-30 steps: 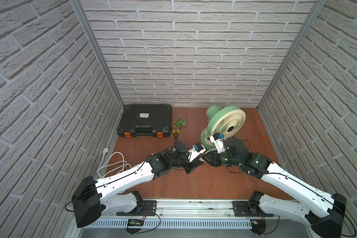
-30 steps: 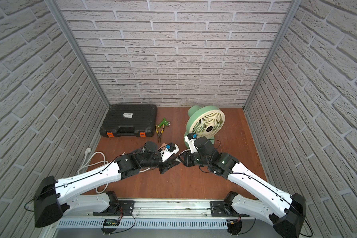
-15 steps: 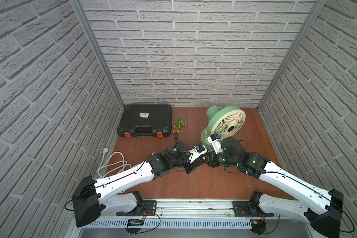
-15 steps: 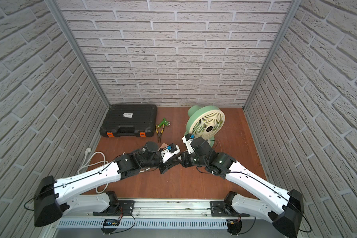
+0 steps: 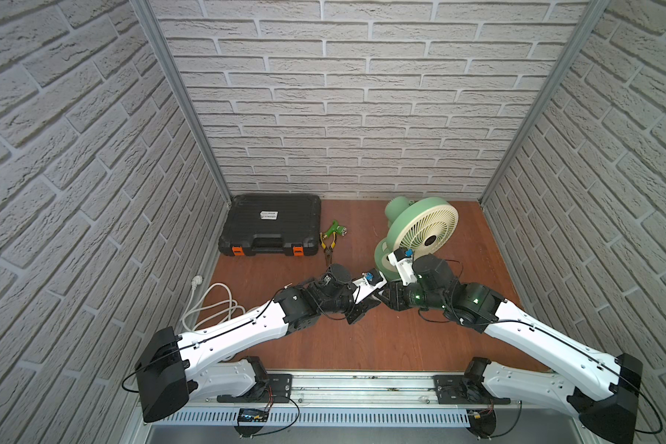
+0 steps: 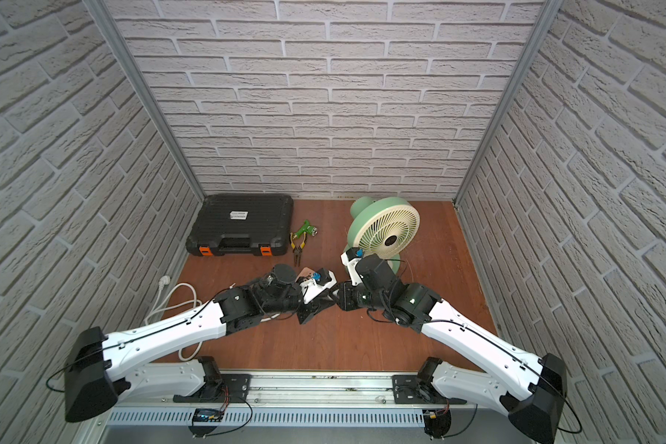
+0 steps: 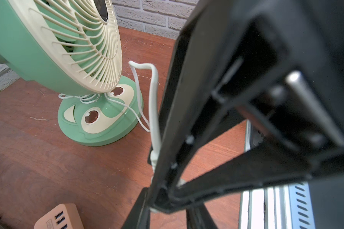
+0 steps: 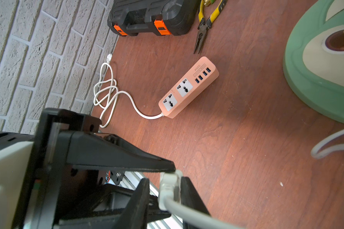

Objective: Plug the desk fan into the power strip
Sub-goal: Pick up the plug from the center of the board.

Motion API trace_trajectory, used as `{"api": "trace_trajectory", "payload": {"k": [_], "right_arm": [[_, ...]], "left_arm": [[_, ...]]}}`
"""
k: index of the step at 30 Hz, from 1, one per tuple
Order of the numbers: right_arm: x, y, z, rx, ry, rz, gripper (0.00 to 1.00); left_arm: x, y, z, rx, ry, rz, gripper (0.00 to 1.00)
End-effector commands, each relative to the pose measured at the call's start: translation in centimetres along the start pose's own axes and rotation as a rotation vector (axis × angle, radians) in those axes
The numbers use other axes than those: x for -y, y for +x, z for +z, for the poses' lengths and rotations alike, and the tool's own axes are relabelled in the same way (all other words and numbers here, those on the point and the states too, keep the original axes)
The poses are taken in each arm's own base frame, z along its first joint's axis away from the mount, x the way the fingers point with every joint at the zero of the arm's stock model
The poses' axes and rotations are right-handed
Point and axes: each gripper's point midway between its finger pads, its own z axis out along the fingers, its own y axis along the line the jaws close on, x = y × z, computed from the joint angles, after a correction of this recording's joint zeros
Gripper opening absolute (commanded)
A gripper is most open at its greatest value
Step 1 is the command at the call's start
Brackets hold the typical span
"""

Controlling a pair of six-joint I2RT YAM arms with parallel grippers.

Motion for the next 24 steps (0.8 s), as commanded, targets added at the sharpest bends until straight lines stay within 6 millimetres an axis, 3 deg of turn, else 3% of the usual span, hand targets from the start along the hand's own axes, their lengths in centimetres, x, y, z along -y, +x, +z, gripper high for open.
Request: {"api": "trace_trajectory", "payload": {"k": [1,19,21,24], "right_arm": [[-0.77,-0.76,-0.86,0.032,-0.015,-0.011,0.33],[-0.56,-0.48,-0.15,0.003,0.0,-0.011,0.23],[-0.57,-0.45,-0.14,0.004,-0.001,-0.01,0.19],[-0.61,-0.62,-0.36,0.014,-0.003,-0.008,0.04]], "left_arm": [[0.0,-1.81,-0.25,0.044,-0.01,0.037,0.0],[-0.09,-2.19,-0.45,0.056,-0.023,0.052,0.0],[-0.09,-2.19,-0.43,0.055,-0.023,0.052,0.0],[-0.23,-2.12,-0.45,0.054,-0.03,0.051,0.0]]}}
